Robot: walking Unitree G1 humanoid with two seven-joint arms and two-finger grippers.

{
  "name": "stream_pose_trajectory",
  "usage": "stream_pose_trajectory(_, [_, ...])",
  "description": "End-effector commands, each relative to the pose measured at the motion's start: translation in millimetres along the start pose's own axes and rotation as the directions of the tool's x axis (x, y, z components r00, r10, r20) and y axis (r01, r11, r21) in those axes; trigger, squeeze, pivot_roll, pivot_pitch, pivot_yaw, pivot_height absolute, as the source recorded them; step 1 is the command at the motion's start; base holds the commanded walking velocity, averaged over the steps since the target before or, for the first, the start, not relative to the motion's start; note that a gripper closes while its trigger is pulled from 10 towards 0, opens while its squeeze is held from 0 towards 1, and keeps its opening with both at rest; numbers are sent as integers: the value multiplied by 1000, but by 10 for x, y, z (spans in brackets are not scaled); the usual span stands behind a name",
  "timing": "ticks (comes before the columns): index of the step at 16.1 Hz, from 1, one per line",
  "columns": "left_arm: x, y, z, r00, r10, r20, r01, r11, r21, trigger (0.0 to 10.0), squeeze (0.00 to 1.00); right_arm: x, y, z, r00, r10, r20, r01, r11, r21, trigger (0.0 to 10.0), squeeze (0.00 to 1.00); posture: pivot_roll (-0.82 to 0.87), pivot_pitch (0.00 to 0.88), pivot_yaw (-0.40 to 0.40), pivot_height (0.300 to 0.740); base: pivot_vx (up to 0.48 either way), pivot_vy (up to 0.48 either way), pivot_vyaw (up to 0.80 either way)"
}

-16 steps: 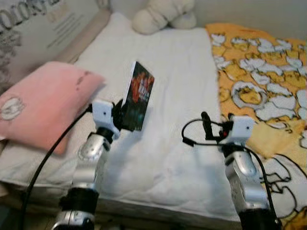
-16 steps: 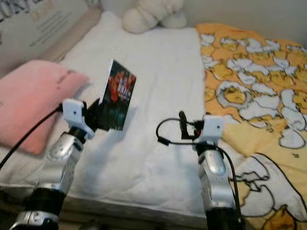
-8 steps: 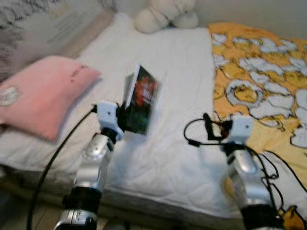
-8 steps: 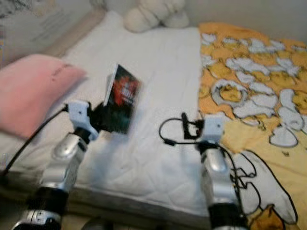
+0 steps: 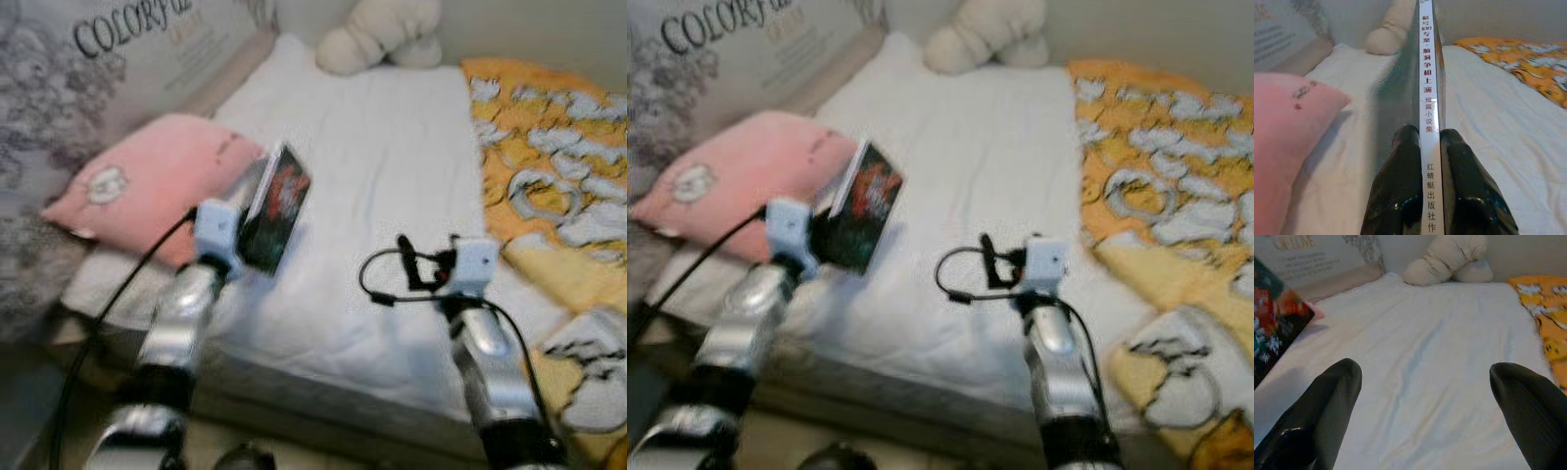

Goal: Clean up the room

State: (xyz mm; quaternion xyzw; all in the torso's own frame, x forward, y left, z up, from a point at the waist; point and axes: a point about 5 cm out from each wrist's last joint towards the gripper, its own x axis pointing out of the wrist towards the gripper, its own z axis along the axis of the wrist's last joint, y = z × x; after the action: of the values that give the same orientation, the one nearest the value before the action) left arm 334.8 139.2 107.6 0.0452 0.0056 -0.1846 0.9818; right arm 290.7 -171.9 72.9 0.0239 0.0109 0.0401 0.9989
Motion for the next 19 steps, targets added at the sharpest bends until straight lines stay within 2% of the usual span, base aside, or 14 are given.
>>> stream_pose_trajectory(1, [73, -43, 99, 999, -29, 32, 27, 998, 49, 10000, 0, 18, 22, 28, 1000, -4, 14, 4, 1000, 5, 10000, 0, 110, 0, -50, 728, 0, 0, 0])
stream_pose_trajectory(5, [133, -113, 167, 995, -65, 69, 62, 997, 41, 10000, 0, 16, 84, 25, 1000, 11, 24, -10, 1000, -14, 10000, 0, 97, 0, -40, 728, 0, 0, 0])
stream_pose_trajectory(8, [151, -121, 147, 996, -58, 62, 55, 998, 44, 10000, 0, 18, 98, 10, 1000, 11, 13, -11, 1000, -5, 10000, 0, 90, 0, -35, 728, 0, 0, -800])
stream_pose_trajectory(10, [141, -92, 147, 996, -49, 71, 48, 999, 24, 10000, 0, 27, 103, 23, 1000, 10, 23, -10, 1000, -18, 10000, 0, 90, 0, -35, 728, 0, 465, 0])
stream_pose_trajectory(19, [159, -70, 111, 998, -41, 55, 39, 998, 40, 10000, 0, 89, 127, 48, 999, 48, 19, -47, 998, -32, 10000, 0, 104, 0, -61, 728, 0, 440, 0])
